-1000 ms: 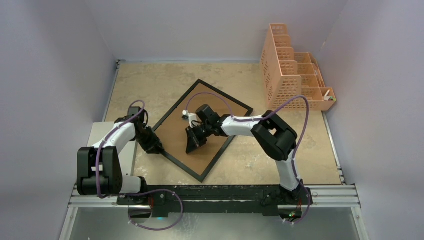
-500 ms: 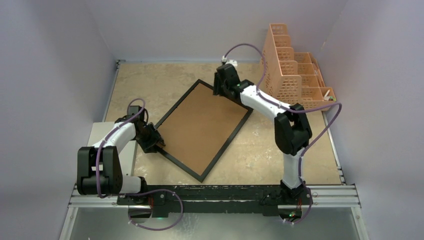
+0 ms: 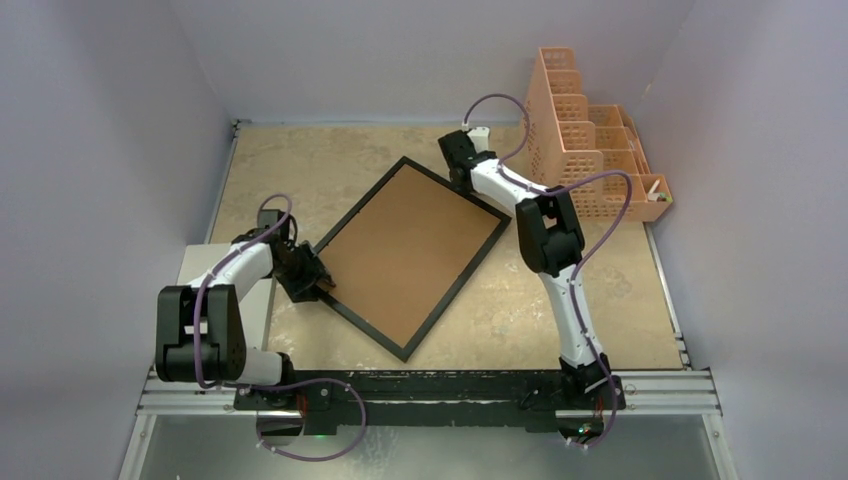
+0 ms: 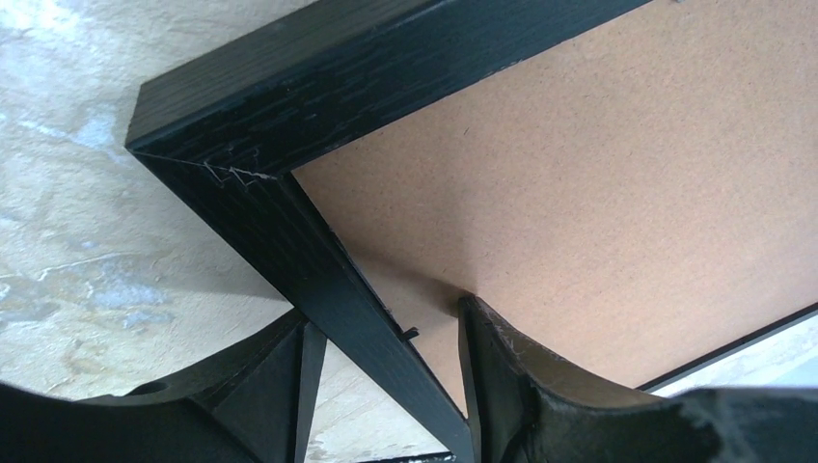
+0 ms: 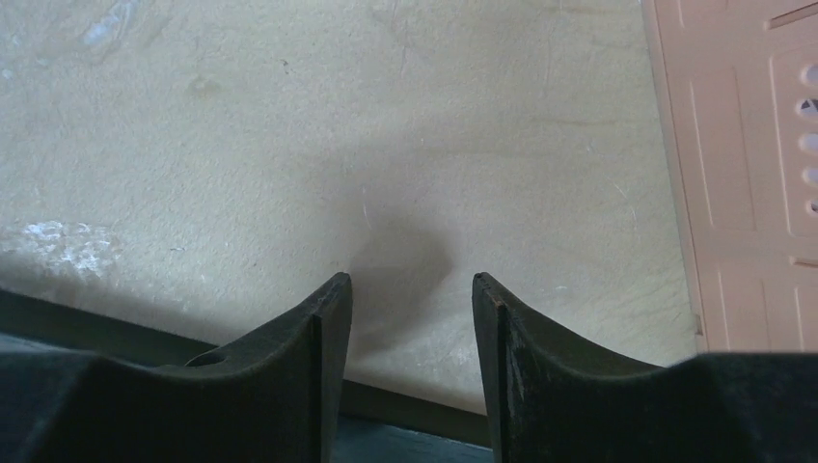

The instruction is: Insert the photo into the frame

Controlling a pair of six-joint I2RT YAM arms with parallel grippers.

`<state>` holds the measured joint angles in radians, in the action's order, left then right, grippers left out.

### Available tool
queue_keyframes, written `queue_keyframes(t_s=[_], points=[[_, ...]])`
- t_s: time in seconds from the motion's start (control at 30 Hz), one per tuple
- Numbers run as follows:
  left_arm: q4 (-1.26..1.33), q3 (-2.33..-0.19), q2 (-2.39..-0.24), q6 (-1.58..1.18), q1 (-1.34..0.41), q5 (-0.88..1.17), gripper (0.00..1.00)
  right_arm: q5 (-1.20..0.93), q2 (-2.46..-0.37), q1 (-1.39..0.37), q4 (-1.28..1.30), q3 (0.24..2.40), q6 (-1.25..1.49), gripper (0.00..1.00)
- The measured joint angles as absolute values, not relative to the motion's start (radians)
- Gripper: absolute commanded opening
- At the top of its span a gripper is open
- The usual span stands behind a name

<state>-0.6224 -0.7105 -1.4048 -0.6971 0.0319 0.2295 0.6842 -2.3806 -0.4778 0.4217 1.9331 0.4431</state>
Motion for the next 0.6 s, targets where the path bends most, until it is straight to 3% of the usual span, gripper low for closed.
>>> queue_keyframes(t_s=[0.2,0.37,0.6], points=[[-0.625,-0.741,-1.446,-0.693,0.032,0.252,0.53,0.607,-2.36,-0.465,0.421,1.91,0.433,0.47],[-0.654,-0.839,-1.554,-0.677,0.032,0.272,0.51,0.508,-2.217,-0.446,0.374,1.738,0.436,0.35],[-0.531,-1.012,-1.725,-0.67,0.03,0.305,0.46,0.315,-2.039,-0.488,0.371,1.505,0.44,0.33]])
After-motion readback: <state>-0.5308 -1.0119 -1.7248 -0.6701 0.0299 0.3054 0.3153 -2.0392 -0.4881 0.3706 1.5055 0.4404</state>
